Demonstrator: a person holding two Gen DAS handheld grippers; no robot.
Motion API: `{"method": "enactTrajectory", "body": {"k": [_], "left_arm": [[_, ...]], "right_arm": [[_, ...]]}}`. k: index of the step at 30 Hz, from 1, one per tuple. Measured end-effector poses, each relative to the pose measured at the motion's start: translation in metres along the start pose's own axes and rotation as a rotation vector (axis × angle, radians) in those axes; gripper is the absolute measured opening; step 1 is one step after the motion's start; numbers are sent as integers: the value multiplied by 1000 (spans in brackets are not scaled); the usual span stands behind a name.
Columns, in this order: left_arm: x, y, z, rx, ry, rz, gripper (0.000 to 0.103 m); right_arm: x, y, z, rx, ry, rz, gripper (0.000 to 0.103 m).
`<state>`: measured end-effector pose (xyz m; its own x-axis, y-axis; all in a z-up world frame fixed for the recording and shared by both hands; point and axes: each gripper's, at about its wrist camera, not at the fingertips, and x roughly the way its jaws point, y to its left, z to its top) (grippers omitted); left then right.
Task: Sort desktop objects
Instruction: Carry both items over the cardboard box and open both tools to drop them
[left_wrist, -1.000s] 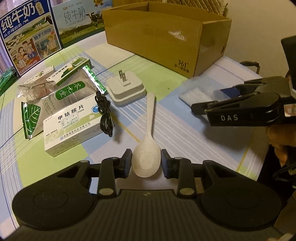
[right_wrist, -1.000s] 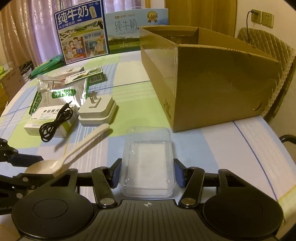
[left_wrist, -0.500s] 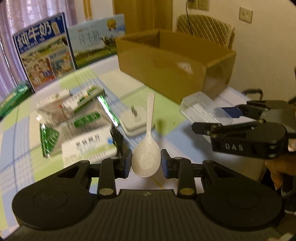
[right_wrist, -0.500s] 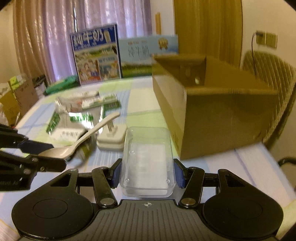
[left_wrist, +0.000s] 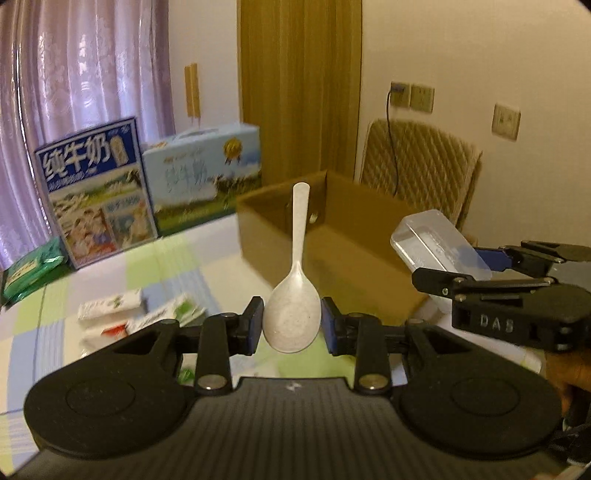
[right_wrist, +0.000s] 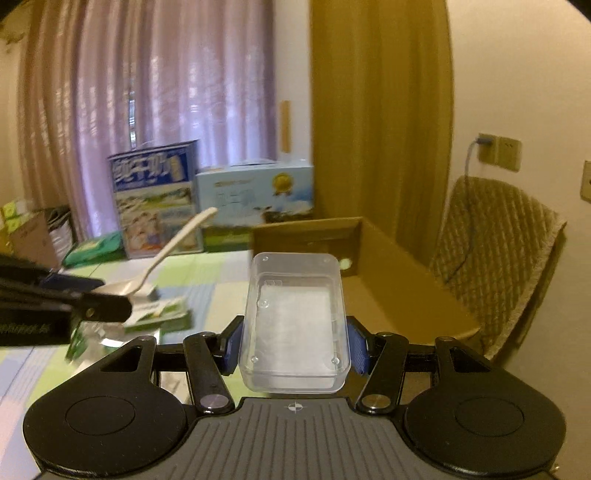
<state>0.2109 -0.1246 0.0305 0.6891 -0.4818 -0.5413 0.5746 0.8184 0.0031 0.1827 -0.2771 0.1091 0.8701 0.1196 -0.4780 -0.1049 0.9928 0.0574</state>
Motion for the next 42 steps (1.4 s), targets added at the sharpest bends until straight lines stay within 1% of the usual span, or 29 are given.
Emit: {"method": "enactTrajectory", "body": {"k": [1,2,4,6,9,13,19,25,28,34,37,40,42], "left_arm": [[5,-5,7,-1,-7,-7,28],[10,-10,16,-1,-15,-17,28],[18,-20,27,-3,-27,-38,28],[28,-28,37,-9,-37,-54,28],[45,-35,45,-26,-34,-72,28],[75,-40,48,-56,1,-100,28],[109,-51,47,-51,32,-122,28],[133,-55,40,-35,66,-114,28],[134,-53,37,-26,76,-109,34],[116,-37,38,-54,36,-73,35],[105,-25,37,-56,15,-48,39],[94,-10,32,-66,13,-21,39],[88,2,27,-77,16,-6,41]], "right_arm": [[6,-11,9,50,24,21,53],[9,-19,18,57,41,32,53],[15,-28,33,50,39,14,53],[24,-39,45,53,60,15,53],[39,-51,53,20,70,-8,53],[57,-66,47,9,108,-20,53],[75,-90,33,35,155,-26,53],[82,-99,26,38,167,-28,53],[84,-100,24,38,172,-22,53],[85,-97,24,32,177,-2,53],[87,-94,24,24,177,7,54],[89,-92,26,27,178,30,54],[89,-91,28,29,169,23,57]]}}
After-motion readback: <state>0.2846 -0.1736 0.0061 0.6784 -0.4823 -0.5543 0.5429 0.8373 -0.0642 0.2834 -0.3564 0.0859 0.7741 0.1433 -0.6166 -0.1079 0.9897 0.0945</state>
